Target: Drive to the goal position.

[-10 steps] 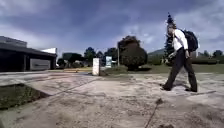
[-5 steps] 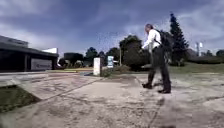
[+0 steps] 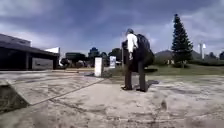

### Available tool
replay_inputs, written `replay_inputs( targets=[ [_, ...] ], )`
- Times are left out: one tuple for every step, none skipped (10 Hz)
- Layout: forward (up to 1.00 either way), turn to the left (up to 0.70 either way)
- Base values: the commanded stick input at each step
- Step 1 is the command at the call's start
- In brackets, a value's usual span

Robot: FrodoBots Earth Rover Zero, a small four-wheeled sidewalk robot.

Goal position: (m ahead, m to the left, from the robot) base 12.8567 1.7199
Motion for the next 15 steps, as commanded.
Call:
replay_inputs(
  targets=[
    [0.7, 0.21],
    [0.7, 0.02],
    [0.7, 0.0],
    [0.7, 0.0],
    [0.7, 0.0],
    [0.7, 0.0],
    [0.7, 0.0],
    [0.7, 0.0],
    [0.7, 0.0],
    [0.7, 0.0],
    [0.7, 0.0],
    [0.7, 0.0],
    [0.7, 0.0],
    [0.7, 0.0],
    [0.7, 0.01]
  ],
)
